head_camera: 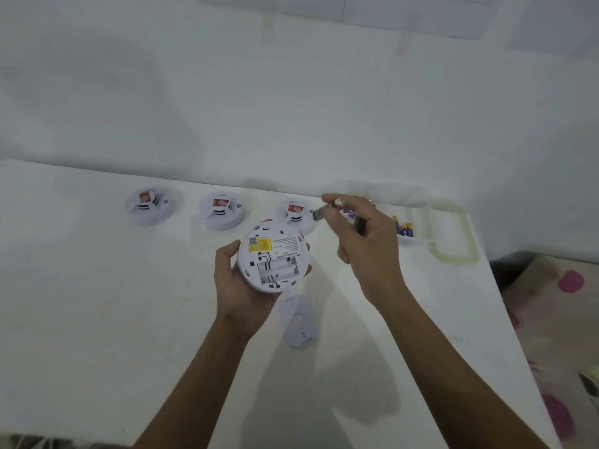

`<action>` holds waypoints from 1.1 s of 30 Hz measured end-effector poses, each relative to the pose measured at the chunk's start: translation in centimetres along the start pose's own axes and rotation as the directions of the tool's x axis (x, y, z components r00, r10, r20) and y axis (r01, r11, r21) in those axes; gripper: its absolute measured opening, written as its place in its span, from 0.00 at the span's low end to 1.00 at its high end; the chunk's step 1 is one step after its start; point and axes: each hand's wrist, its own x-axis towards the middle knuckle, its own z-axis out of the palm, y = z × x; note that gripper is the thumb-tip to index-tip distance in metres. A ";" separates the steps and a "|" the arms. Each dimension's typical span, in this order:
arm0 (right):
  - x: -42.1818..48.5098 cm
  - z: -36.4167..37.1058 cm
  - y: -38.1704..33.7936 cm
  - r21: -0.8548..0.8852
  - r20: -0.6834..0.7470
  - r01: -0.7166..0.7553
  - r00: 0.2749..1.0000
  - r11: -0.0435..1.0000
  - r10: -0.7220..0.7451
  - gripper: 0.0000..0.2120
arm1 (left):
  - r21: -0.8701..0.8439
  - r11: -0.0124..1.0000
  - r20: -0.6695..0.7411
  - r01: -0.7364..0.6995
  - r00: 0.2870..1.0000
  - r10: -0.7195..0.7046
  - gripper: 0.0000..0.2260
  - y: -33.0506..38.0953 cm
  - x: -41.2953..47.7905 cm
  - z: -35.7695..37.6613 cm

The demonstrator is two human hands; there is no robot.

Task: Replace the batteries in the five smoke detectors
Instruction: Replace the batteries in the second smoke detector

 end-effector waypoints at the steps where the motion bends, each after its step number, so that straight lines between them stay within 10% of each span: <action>1: -0.8 0.6 -0.3 -0.077 0.031 0.073 0.997 0.994 -0.071 0.07 | 0.002 1.000 -0.001 -0.003 1.000 0.003 0.28 0.4 -0.2 -0.2; 15: -4.8 6.7 0.1 -0.492 0.448 0.566 0.816 0.661 -0.365 0.08 | 0.076 0.997 -0.059 0.018 0.998 -0.013 0.21 4.8 -2.5 -2.9; 33: -2.4 9.2 1.1 -0.600 0.672 0.688 0.710 0.409 -0.210 0.11 | 0.126 0.988 -0.127 0.091 0.989 -0.075 0.26 8.0 -2.2 -3.8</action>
